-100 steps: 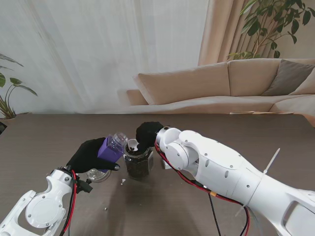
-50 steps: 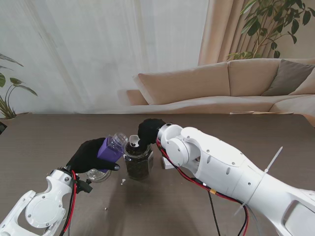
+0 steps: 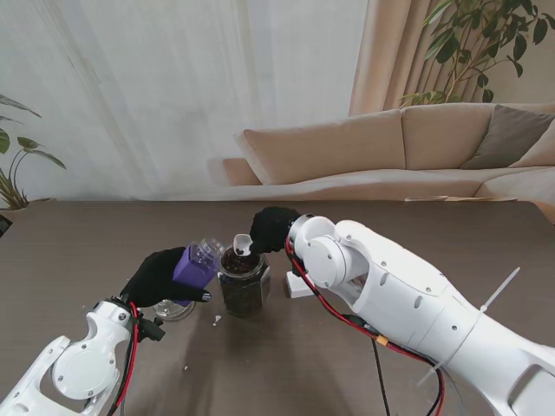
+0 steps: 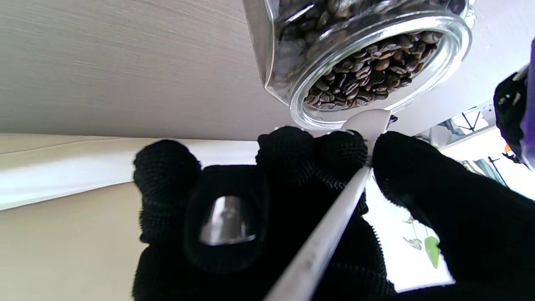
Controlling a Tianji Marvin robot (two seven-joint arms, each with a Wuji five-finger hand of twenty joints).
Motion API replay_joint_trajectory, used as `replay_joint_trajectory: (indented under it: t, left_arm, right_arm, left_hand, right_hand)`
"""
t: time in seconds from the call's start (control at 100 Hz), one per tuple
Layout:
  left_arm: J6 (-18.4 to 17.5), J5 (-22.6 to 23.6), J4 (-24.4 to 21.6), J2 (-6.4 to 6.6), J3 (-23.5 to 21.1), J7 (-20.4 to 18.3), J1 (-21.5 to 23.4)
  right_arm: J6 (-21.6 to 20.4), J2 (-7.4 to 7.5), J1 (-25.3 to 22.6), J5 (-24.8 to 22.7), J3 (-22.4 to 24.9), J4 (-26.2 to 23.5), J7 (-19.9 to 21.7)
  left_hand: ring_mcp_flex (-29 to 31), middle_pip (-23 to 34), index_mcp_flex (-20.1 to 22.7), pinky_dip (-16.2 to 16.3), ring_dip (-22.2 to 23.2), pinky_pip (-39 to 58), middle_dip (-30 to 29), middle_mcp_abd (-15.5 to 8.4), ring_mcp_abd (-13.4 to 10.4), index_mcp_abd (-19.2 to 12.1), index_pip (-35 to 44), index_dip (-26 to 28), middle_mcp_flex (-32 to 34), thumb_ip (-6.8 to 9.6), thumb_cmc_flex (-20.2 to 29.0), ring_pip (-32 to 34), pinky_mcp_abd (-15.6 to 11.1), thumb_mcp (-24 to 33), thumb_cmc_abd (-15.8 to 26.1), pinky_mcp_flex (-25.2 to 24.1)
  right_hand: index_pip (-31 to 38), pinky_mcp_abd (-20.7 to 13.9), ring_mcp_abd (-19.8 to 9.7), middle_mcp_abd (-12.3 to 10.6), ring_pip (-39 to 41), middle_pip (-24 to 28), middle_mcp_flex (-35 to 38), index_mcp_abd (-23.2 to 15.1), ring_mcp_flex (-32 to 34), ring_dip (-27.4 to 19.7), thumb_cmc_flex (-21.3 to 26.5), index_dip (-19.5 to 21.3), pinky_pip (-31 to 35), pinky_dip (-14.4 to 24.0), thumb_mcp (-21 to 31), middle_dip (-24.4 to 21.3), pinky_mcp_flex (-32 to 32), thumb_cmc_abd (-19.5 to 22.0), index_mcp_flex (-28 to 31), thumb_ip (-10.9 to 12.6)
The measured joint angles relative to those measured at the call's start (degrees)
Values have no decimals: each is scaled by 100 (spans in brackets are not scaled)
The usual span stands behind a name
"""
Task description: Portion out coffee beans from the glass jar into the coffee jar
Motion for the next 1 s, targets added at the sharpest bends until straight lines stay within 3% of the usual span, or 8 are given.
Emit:
replay_joint_trajectory:
  t: [0.58,1.0]
  left_arm:
    - [192,-76,321,-12,261,-23,-241]
    - [208,-169,404,-18,413,-52,-440]
  right_arm:
    - [230,204,-369,-21,707,-851,234]
    - [145,262,-528,-66,865,-1255,234]
  left_hand:
    - [0,0,0,2,1,0,0,0,1,0,0,0,0,0,0,0,0,0,0,0]
    - [0,0,0,4,1,0,0,0,1,0,0,0,0,0,0,0,0,0,0,0]
  right_hand:
    - [0,0,0,0,-1,0,0,0,0,-1,1,0,0,0,0,0,0,0,0,0]
    - [0,0,0,0,-2,0,0,0,0,-1,2,-2,-1,0,0,0,0,0,0,0]
